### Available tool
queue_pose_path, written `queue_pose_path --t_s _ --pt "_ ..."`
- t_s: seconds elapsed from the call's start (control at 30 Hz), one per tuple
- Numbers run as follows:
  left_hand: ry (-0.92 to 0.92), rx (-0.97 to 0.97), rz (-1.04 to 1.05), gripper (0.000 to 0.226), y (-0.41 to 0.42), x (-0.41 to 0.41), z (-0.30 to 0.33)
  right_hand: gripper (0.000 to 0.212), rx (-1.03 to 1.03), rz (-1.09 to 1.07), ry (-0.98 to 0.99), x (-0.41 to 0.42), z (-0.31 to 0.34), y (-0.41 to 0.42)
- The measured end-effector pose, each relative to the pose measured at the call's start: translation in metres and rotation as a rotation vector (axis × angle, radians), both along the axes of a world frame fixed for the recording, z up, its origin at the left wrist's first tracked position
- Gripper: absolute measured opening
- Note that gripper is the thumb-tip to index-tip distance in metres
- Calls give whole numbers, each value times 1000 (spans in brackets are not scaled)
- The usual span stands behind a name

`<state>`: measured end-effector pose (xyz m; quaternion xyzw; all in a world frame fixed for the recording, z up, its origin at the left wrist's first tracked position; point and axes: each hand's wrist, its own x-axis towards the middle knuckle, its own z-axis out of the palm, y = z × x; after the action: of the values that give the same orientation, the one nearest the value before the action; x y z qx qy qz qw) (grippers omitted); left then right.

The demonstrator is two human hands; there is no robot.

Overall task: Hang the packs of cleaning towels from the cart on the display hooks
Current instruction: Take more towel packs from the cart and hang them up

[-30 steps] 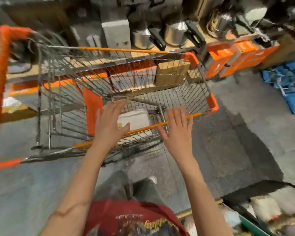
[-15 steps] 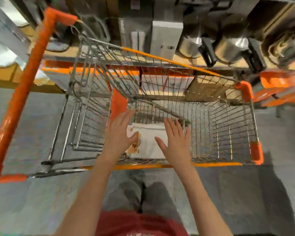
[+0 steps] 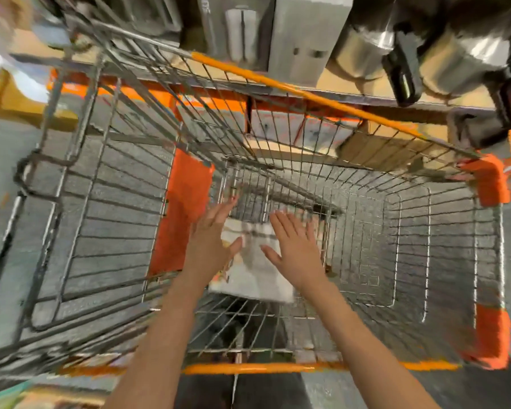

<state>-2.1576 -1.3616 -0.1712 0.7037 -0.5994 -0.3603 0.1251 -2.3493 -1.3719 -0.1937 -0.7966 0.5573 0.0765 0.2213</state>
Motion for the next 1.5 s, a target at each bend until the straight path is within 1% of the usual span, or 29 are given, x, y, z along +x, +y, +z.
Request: queue_pose_path --t_s 0.1,0.17,0.27,0.37,0.43,0.57,0.7,1.03,1.2,1.3,1.43,1.5 --pt "-53 29 -7 73 -2 0 -20 67 48 112 1 4 -32 -10" --pt "-57 13 7 76 -5 3 -26 66 50 150 -19 7 -53 -16" --pt "-95 21 24 83 -8 10 -26 67 88 192 -44 12 -84 -20" --pt "-176 45 28 82 -9 18 -24 69 116 241 -44 24 -113 -23" --pt "-179 36 43 82 -10 21 -25 71 112 283 -53 35 -130 -25" --pt "-190 18 68 85 -10 26 -25 71 67 294 -154 53 -151 -24" --pt "-193 45 79 90 -11 28 -23 76 134 318 -122 62 -171 -23" --pt "-167 122 67 87 -14 27 -19 95 299 266 -46 80 -190 -37" --pt "-193 185 35 86 -14 27 -22 101 283 236 -71 84 -188 -35" --pt "-188 172 28 84 -13 26 -22 101 306 201 -82 84 -188 -35" --pt "-182 161 35 84 -13 25 -21 95 350 175 -98 87 -192 -40" --pt "-184 160 32 84 -14 25 -21 97 401 165 -128 89 -193 -39"
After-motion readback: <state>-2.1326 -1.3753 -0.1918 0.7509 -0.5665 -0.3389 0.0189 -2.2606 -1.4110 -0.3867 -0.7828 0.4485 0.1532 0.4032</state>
